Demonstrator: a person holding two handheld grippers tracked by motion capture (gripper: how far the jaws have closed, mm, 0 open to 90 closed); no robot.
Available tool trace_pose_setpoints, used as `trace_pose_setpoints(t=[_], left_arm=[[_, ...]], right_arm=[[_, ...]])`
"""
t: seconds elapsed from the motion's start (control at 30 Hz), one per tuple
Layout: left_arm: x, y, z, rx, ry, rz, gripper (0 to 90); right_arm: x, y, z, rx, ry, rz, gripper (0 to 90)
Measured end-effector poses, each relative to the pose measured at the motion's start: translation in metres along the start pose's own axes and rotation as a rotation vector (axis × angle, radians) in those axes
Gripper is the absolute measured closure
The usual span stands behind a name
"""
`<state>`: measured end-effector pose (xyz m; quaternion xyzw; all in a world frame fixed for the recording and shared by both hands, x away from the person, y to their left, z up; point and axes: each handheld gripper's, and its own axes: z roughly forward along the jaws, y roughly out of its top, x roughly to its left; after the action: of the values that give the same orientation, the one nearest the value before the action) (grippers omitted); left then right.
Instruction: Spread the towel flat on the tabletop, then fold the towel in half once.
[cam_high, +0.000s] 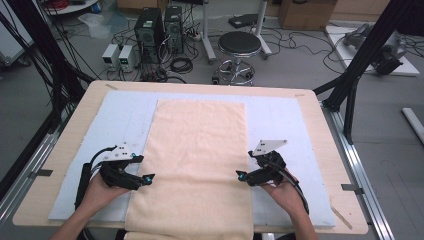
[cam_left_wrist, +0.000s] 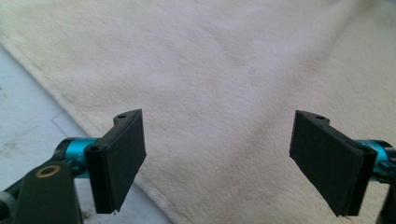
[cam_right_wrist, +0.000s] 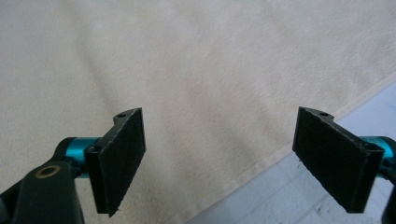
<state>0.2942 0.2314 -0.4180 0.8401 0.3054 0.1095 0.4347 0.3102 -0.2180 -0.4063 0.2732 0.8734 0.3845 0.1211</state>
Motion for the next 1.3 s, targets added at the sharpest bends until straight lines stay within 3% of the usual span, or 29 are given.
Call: trace_pose_setpoints(t=[0.27,0.43,0.63,0.9,1.03,1.13,1.3], left_arm=[[0.009,0.006,0.0,0.001,0.033,-0.02,12.9],[0.016,0.014,-0.001,-0.025,0.046,-0.023,12.8],[0.02,0.015,0.0,-0.022,0.048,-0.038,13.5],[0.026,0.029,-0.001,-0.003,0.054,-0.008,16.1],[0.034,0.042,0.0,-0.011,0.08,-0.011,16.8],[0.045,0.054,0.003,0.015,0.094,-0.024,17.2],[0.069,0.071,0.007,0.002,0.105,-0.077,17.8]], right_arm=[[-0.009,0.014,-0.001,-0.034,-0.025,0.011,13.1],[-0.012,0.025,-0.001,-0.035,-0.017,0.007,12.9],[-0.017,0.03,0.001,-0.03,0.002,0.015,13.1],[-0.025,0.036,0.004,-0.025,0.014,0.021,13.3],[-0.033,0.047,0.003,-0.029,0.014,0.023,13.3],[-0.043,0.056,0.004,-0.029,0.018,0.042,13.5],[-0.061,0.078,0.006,-0.026,-0.005,0.04,13.8]])
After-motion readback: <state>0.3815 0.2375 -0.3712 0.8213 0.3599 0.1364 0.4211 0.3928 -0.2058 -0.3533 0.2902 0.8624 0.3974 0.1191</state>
